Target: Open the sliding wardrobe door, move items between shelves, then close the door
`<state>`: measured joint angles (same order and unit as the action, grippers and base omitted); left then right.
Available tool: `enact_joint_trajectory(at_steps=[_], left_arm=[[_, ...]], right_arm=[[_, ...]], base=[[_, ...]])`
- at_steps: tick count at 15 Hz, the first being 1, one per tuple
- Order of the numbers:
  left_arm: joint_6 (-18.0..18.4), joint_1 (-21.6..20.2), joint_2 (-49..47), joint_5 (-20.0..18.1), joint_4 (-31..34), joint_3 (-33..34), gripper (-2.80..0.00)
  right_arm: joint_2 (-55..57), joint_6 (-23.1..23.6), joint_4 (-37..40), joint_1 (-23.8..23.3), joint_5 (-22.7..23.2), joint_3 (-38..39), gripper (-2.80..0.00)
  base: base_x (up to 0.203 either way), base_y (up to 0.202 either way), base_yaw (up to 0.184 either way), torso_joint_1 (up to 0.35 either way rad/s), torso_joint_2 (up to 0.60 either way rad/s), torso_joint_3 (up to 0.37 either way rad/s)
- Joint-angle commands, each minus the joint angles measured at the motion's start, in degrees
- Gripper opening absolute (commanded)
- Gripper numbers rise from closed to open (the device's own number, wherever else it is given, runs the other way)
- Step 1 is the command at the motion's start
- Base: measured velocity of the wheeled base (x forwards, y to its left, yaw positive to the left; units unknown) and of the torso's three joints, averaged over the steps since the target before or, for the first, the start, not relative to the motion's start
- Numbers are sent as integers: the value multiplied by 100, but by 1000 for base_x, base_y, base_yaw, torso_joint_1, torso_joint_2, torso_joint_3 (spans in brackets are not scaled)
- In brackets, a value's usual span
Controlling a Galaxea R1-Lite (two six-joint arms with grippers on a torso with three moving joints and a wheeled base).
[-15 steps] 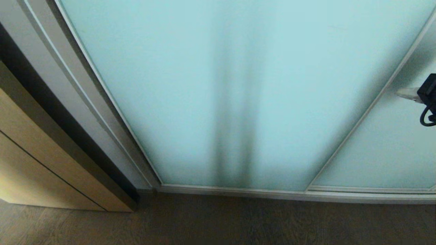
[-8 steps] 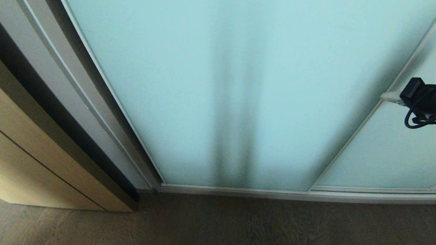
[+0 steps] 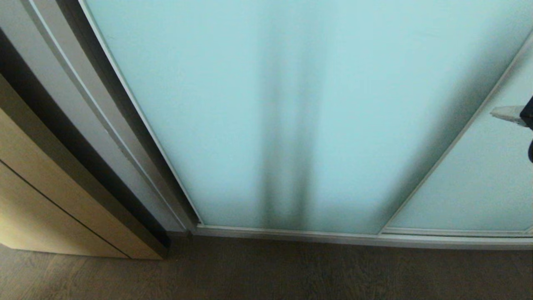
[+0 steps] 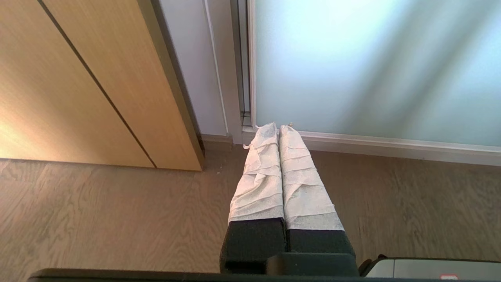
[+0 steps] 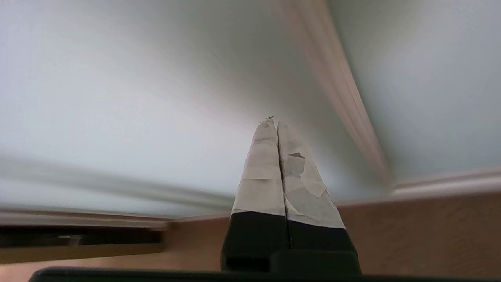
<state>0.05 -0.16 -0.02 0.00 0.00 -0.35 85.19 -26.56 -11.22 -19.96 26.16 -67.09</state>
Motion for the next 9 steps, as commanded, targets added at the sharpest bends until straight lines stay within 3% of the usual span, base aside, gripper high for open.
enact_joint_trajectory(at_steps=[1, 6, 9], left_arm=[[4, -2, -6, 0, 0, 0, -280], [4, -2, -6, 0, 0, 0, -280], [-5, -2, -6, 0, 0, 0, -280]], right_arm=[[-1401, 658, 90, 106, -214, 541, -280], [-4394, 2354, 534, 1262, -1571, 2690, -280], [-6181, 2793, 1533, 1616, -1953, 3614, -280]], base=[[0, 0, 0, 0, 0, 0], [0, 0, 0, 0, 0, 0], [0, 0, 0, 0, 0, 0]])
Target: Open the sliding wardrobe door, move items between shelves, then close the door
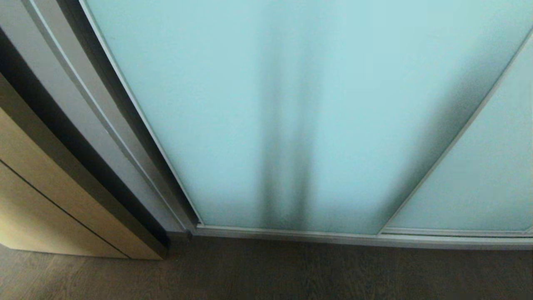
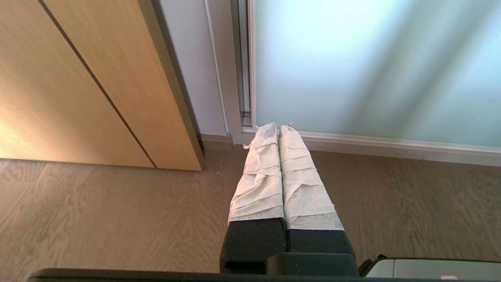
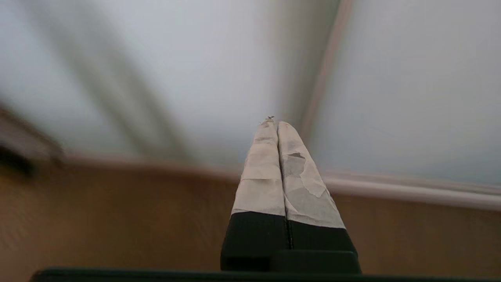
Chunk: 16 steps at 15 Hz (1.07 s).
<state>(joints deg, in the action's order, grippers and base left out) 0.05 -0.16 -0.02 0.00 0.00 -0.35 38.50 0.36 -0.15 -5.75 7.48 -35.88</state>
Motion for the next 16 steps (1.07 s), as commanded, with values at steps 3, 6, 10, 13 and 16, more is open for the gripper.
enact_joint_trajectory(at_steps=[3, 6, 10, 13, 16], left_arm=[[-4, -2, -6, 0, 0, 0, -280], [-5, -2, -6, 0, 0, 0, -280], [4, -2, -6, 0, 0, 0, -280], [-5, -2, -6, 0, 0, 0, -280], [-4, -2, -6, 0, 0, 0, -280]], right_arm=[[-3000, 299, 1293, 515, -422, 1482, -280], [-3849, 303, 1334, 599, -672, 2669, -280], [-3866, 229, -9, 626, -774, 3600, -280], [-3868, 618, 59, 628, -644, 3588, -280], [-3864, 2, 25, 628, -675, 3588, -280]], base=[[0, 0, 0, 0, 0, 0], [0, 0, 0, 0, 0, 0], [0, 0, 0, 0, 0, 0], [0, 0, 0, 0, 0, 0], [0, 0, 0, 0, 0, 0]])
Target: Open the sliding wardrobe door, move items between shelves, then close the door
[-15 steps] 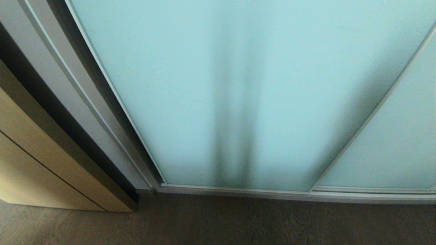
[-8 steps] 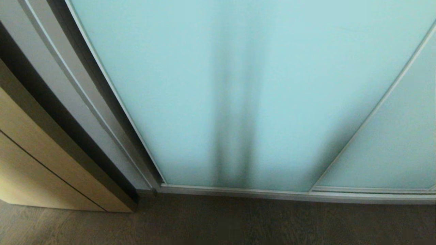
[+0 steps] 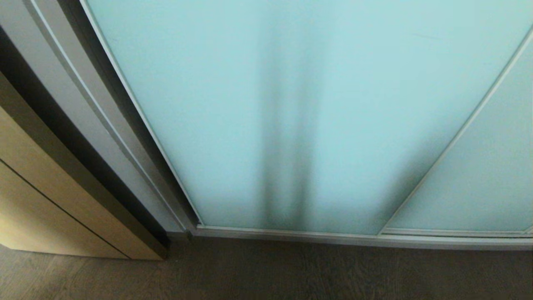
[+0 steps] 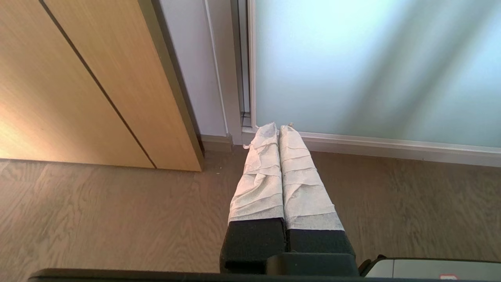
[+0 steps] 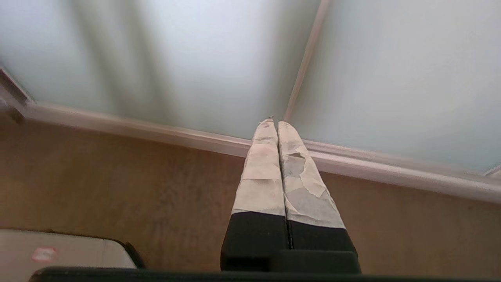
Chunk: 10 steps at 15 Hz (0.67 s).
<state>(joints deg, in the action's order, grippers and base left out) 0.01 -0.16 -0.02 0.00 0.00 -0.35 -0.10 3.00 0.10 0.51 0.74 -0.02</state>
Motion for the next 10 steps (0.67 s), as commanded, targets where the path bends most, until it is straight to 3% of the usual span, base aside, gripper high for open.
enact_joint_trajectory(at_steps=[1, 10], left_arm=[[-1, -2, -6, 0, 0, 0, -280], [8, -2, -6, 0, 0, 0, -280]], right_arm=[[-8, -318, -10, 2, -12, 2, -280], [-8, -318, -10, 2, -12, 2, -280]], base=[[0, 0, 0, 0, 0, 0], [0, 0, 0, 0, 0, 0]])
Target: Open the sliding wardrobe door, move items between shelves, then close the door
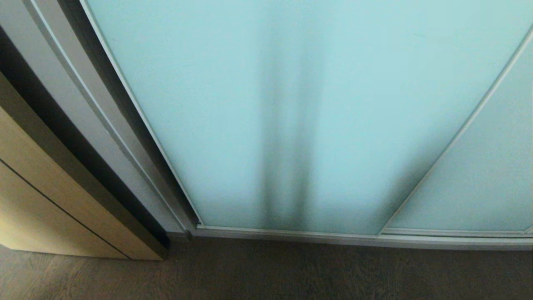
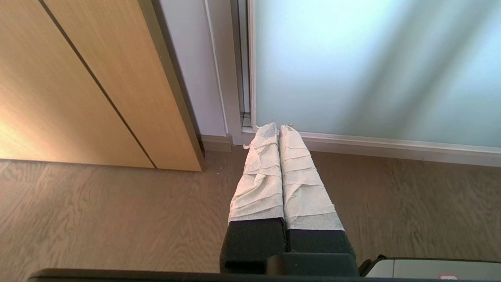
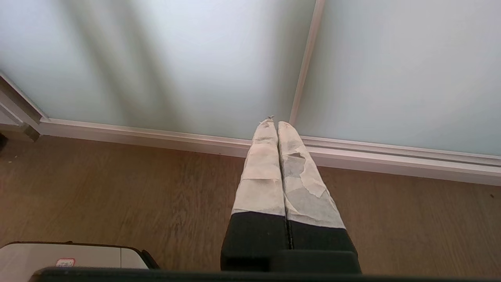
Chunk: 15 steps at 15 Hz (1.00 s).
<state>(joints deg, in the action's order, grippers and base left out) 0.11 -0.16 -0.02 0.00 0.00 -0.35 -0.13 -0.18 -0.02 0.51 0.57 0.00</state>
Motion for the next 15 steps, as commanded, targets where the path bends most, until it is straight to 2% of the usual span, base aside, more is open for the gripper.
enact_joint_trajectory(at_steps=[1, 15], left_arm=[[-2, -2, -6, 0, 0, 0, -280], [-2, -2, -6, -9, -53, 27, -280]], right_arm=[[-4, 1, 2, 2, 4, 0, -280], [-4, 1, 2, 2, 4, 5, -280]], base=[[0, 0, 0, 0, 0, 0], [0, 0, 0, 0, 0, 0]])
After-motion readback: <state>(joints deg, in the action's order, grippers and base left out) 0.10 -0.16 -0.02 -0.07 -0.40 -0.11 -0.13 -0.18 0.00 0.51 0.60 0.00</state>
